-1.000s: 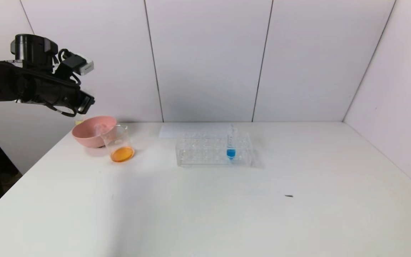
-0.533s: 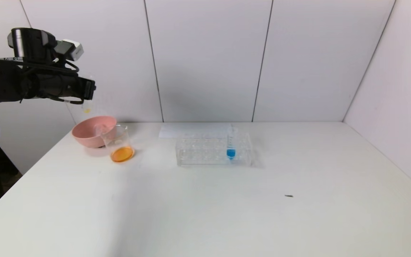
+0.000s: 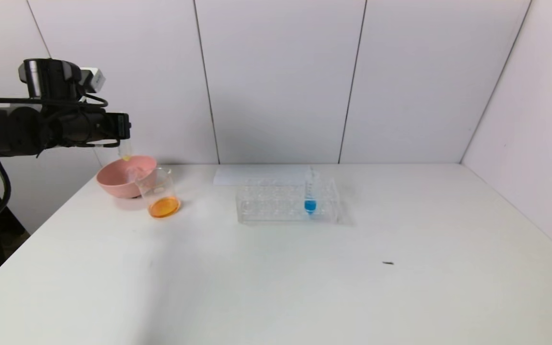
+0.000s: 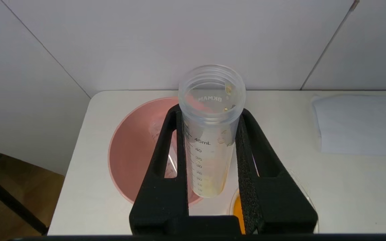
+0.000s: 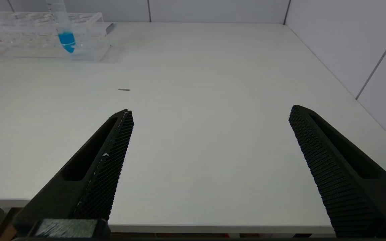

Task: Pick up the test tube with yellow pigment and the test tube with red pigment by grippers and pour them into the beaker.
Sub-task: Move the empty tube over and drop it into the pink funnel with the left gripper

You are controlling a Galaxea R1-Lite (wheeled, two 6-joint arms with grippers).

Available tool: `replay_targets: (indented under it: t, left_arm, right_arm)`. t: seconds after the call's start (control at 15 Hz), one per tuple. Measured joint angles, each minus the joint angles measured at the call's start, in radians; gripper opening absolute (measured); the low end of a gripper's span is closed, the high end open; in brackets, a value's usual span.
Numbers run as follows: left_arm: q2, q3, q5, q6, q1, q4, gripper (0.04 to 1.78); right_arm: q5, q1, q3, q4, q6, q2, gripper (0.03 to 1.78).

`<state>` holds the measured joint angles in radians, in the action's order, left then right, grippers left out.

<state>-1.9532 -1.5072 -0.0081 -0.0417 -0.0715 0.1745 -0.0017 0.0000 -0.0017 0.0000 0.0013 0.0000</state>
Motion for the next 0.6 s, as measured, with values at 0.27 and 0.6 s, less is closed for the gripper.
replay_targets:
  t: [0.27,0.6]
  left_arm:
    - [-0.027,0.056,-0.007,0.084,-0.003,0.144,0.44]
    - [-0.042,0.07,-0.005,0.092,-0.016,0.182,0.44]
  right_arm:
    - [0.0,0.0,0.0,0.0,0.0,0.0,1.7]
    - [0.0,0.0,0.0,0.0,0.0,0.0,1.7]
